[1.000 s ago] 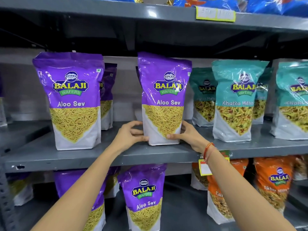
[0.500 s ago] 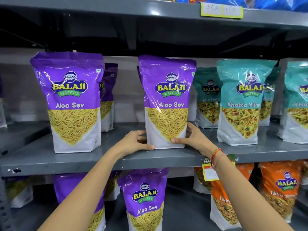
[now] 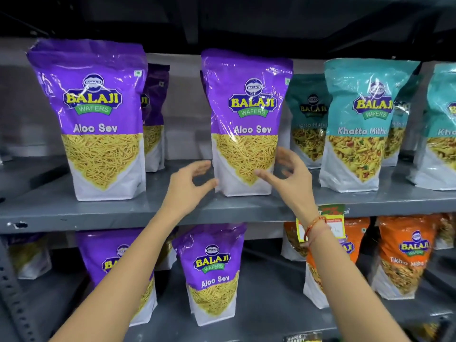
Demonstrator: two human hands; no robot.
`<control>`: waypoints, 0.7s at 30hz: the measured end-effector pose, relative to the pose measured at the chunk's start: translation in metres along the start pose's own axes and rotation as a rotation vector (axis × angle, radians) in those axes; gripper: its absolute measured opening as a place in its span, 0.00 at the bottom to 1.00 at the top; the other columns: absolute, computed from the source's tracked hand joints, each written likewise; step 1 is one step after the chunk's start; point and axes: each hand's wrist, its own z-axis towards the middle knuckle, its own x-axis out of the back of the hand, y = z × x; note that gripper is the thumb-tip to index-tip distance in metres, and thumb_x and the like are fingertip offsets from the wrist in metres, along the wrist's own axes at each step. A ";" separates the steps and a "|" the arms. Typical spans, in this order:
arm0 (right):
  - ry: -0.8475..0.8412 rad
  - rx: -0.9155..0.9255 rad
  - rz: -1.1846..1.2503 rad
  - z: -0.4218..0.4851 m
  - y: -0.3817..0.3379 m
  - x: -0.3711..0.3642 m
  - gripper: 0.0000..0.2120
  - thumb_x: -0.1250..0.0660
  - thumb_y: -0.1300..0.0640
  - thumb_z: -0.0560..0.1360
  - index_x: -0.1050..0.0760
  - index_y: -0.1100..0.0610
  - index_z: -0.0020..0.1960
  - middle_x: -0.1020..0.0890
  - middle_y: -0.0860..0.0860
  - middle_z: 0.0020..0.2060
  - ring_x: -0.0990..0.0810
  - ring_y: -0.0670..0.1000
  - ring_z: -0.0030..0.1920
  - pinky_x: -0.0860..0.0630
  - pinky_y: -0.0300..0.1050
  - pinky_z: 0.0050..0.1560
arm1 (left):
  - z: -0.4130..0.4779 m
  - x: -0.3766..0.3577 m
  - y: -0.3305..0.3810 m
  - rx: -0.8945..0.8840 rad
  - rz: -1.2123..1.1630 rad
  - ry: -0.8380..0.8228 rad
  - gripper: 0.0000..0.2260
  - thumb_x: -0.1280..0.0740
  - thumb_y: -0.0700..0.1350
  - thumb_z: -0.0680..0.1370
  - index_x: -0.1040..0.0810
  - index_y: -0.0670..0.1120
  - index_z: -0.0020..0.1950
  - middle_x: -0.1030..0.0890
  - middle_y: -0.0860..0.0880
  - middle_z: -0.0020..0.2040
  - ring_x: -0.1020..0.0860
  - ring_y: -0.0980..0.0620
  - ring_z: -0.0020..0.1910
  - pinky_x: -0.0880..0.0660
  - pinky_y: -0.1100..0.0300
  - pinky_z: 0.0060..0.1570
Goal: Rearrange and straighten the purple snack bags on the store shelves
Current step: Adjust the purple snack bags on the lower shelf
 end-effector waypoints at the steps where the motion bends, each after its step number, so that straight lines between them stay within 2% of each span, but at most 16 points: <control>1: 0.080 0.036 0.025 -0.013 -0.006 -0.004 0.25 0.23 0.46 0.62 0.26 0.47 0.57 0.20 0.44 0.52 0.23 0.36 0.51 0.27 0.28 0.49 | -0.012 0.000 0.005 -0.040 -0.065 0.084 0.18 0.28 0.46 0.71 0.23 0.47 0.60 0.19 0.51 0.57 0.22 0.55 0.57 0.29 0.65 0.58; 4: 0.142 0.119 0.111 -0.061 -0.014 -0.022 0.19 0.24 0.48 0.65 0.24 0.49 0.53 0.20 0.47 0.49 0.20 0.45 0.50 0.22 0.38 0.47 | -0.055 -0.005 0.009 -0.154 -0.164 0.237 0.09 0.31 0.46 0.73 0.21 0.52 0.53 0.17 0.57 0.50 0.20 0.61 0.49 0.26 0.71 0.50; 7: 0.070 0.078 0.159 -0.107 0.001 -0.043 0.13 0.25 0.51 0.67 0.23 0.49 0.49 0.20 0.45 0.45 0.18 0.48 0.45 0.22 0.36 0.41 | -0.094 -0.019 -0.014 -0.163 -0.158 0.301 0.05 0.32 0.43 0.73 0.20 0.50 0.48 0.17 0.56 0.44 0.20 0.60 0.42 0.25 0.69 0.44; 9: 0.027 0.028 0.128 -0.133 0.025 -0.052 0.10 0.26 0.52 0.68 0.22 0.50 0.47 0.19 0.47 0.43 0.19 0.47 0.43 0.23 0.35 0.38 | -0.117 -0.030 -0.046 -0.091 -0.111 0.276 0.05 0.31 0.41 0.73 0.20 0.50 0.46 0.18 0.56 0.41 0.21 0.59 0.39 0.26 0.69 0.40; 12: -0.035 -0.106 0.043 -0.165 0.075 -0.060 0.07 0.26 0.53 0.68 0.23 0.47 0.42 0.20 0.46 0.41 0.20 0.46 0.40 0.26 0.34 0.35 | -0.151 -0.048 -0.105 0.115 -0.075 0.240 0.10 0.30 0.38 0.73 0.22 0.54 0.42 0.20 0.56 0.38 0.22 0.62 0.36 0.29 0.72 0.34; 14: -0.076 -0.253 -0.026 -0.181 0.113 -0.065 0.12 0.24 0.54 0.67 0.25 0.43 0.45 0.20 0.45 0.44 0.21 0.46 0.41 0.27 0.35 0.38 | -0.171 -0.059 -0.141 0.281 -0.087 0.206 0.10 0.29 0.37 0.71 0.24 0.52 0.44 0.19 0.50 0.40 0.22 0.62 0.37 0.28 0.70 0.33; 16: -0.190 -0.435 -0.120 -0.191 0.148 -0.071 0.25 0.22 0.54 0.63 0.27 0.49 0.57 0.23 0.49 0.52 0.23 0.49 0.48 0.27 0.36 0.46 | -0.187 -0.071 -0.173 0.446 -0.109 0.137 0.15 0.26 0.36 0.68 0.25 0.46 0.51 0.21 0.45 0.47 0.21 0.56 0.41 0.26 0.71 0.35; 18: -0.368 -0.606 -0.165 -0.197 0.176 -0.078 0.43 0.20 0.54 0.60 0.37 0.56 0.70 0.28 0.55 0.62 0.27 0.52 0.59 0.28 0.43 0.59 | -0.198 -0.085 -0.198 0.594 -0.134 0.006 0.28 0.24 0.35 0.65 0.29 0.40 0.61 0.25 0.46 0.56 0.22 0.46 0.49 0.25 0.64 0.44; 19: -0.447 -0.668 -0.161 -0.198 0.186 -0.082 0.49 0.19 0.54 0.59 0.42 0.57 0.72 0.31 0.56 0.65 0.29 0.54 0.64 0.30 0.48 0.64 | -0.200 -0.090 -0.207 0.633 -0.134 -0.071 0.32 0.23 0.36 0.63 0.32 0.40 0.65 0.26 0.48 0.58 0.24 0.47 0.52 0.25 0.61 0.48; 21: -0.554 -0.702 -0.126 -0.198 0.199 -0.089 0.52 0.19 0.55 0.58 0.45 0.56 0.73 0.30 0.55 0.68 0.31 0.53 0.67 0.32 0.50 0.67 | -0.203 -0.099 -0.219 0.639 -0.155 -0.222 0.34 0.22 0.36 0.63 0.32 0.45 0.65 0.24 0.51 0.56 0.24 0.51 0.54 0.27 0.68 0.49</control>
